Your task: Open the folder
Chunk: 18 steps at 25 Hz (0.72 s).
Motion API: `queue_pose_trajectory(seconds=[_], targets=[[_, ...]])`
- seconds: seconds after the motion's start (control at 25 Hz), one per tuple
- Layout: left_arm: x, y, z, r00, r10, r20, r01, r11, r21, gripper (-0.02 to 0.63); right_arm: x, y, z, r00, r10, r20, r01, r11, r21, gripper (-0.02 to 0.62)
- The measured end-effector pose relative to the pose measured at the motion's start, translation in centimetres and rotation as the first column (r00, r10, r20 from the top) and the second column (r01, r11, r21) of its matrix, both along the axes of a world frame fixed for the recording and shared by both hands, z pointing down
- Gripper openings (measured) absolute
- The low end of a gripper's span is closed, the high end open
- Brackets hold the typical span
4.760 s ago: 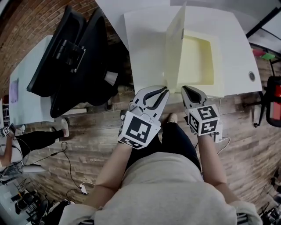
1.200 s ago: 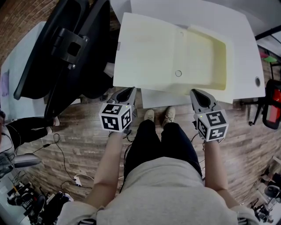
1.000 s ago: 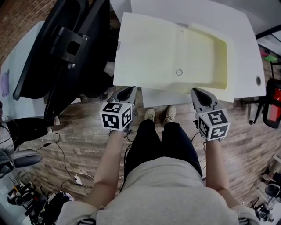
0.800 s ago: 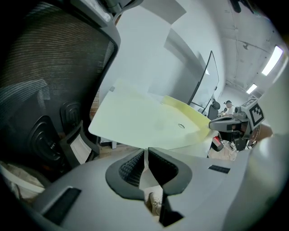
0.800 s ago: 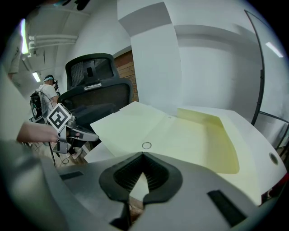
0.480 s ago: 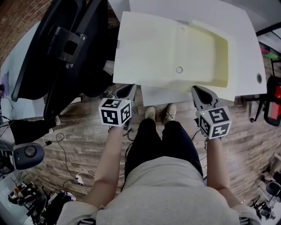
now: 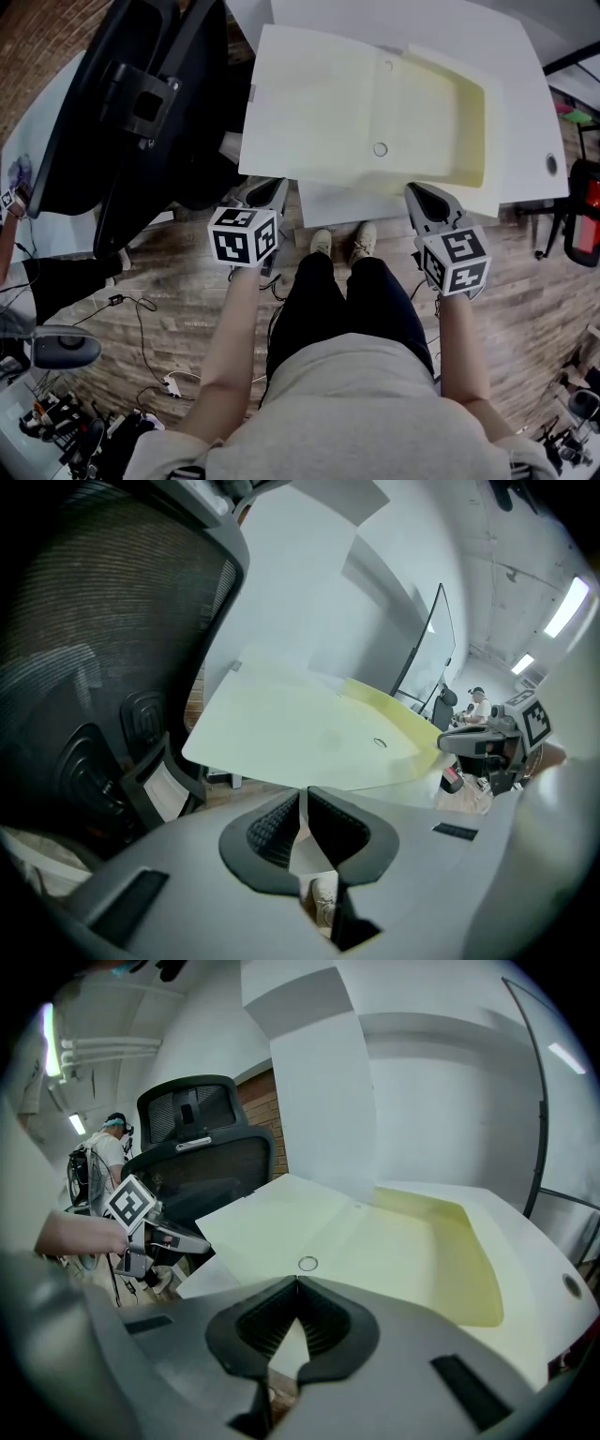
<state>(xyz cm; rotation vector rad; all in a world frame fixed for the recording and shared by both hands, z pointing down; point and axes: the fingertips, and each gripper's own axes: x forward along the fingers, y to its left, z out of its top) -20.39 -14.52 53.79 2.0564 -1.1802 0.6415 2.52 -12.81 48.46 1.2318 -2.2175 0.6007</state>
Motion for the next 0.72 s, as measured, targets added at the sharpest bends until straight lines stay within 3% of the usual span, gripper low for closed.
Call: queue_pose_trajectory(seconds=[0.36, 0.72], targets=[[0.3, 0.1, -2.0, 1.000, 0.017, 0.005, -0.017, 0.999, 0.042, 0.040, -0.1, 0.1, -0.2, 1.000, 0.023, 0.009, -0.023, 1.000, 0.014, 0.023], [1.8, 0.4, -6.1, 0.996, 0.051, -0.075, -0.042, 0.993, 0.111, 0.038, 0.0, 0.2, -0.3, 0.998, 0.049, 0.026, -0.049, 0.998, 0.034, 0.023]])
